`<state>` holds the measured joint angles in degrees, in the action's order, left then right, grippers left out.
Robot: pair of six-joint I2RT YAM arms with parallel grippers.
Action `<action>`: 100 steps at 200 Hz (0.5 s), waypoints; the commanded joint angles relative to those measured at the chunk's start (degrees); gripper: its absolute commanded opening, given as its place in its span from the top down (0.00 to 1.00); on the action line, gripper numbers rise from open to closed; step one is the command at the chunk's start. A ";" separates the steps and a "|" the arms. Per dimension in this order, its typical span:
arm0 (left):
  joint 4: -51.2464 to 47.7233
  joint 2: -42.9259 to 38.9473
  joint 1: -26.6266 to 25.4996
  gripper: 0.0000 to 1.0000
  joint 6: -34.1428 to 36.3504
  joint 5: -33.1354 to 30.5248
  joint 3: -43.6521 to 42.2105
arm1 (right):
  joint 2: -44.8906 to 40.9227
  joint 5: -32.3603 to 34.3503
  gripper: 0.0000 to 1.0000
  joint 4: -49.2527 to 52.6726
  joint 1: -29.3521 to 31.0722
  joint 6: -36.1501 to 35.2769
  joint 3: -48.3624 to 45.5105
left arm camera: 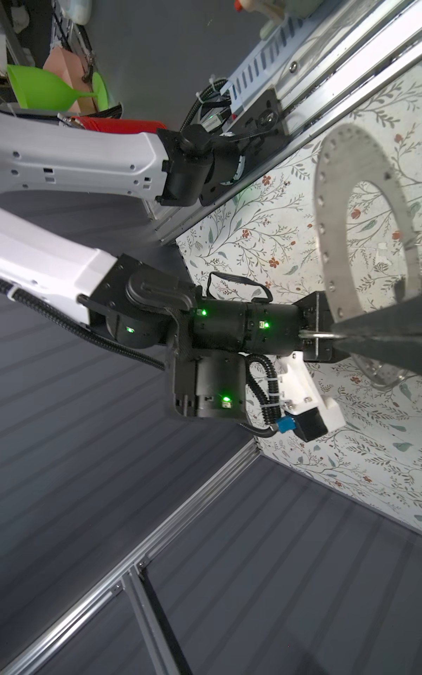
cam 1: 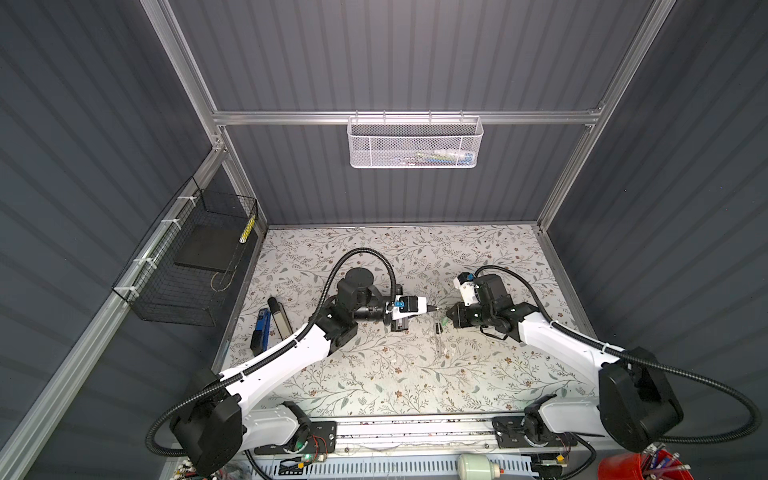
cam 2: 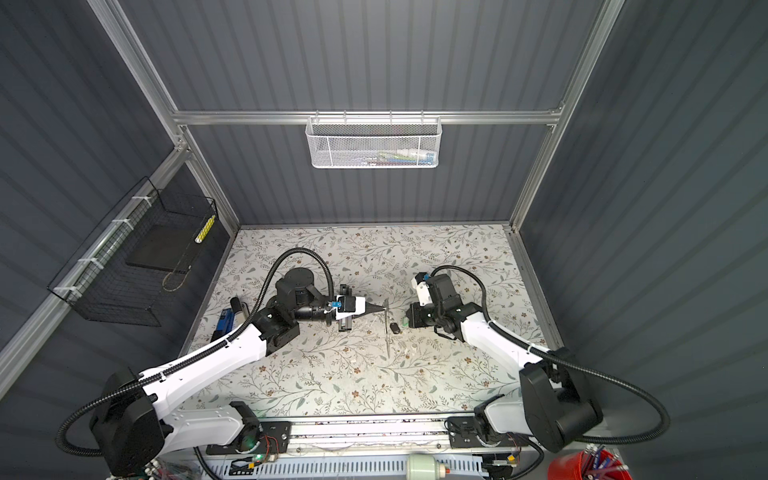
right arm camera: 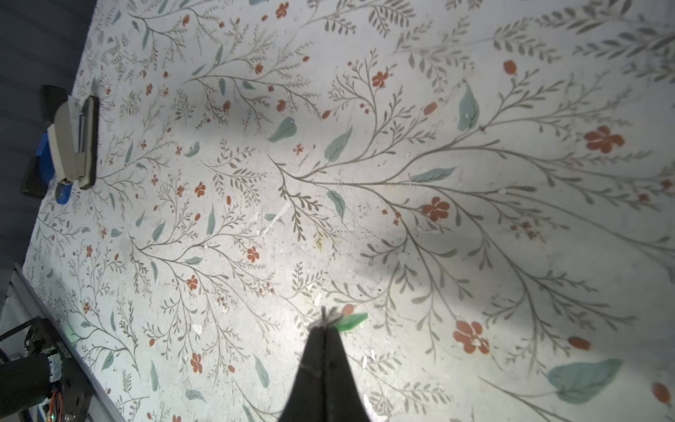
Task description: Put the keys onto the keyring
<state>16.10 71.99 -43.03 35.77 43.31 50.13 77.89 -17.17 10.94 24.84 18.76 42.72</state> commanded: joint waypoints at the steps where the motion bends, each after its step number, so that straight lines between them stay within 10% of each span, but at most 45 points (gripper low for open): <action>1: -0.42 -1.06 -0.04 1.00 6.00 2.75 1.63 | 2.26 -0.54 1.00 3.16 -0.49 -0.91 2.11; 100: -0.10 -2.19 -0.61 1.00 19.85 0.41 0.15 | 8.67 -0.11 0.94 6.64 -2.49 -0.23 5.27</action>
<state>15.09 71.37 -43.09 51.00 43.66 50.15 86.11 -17.65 15.42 22.87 18.61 46.68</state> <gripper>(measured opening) 0.045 0.045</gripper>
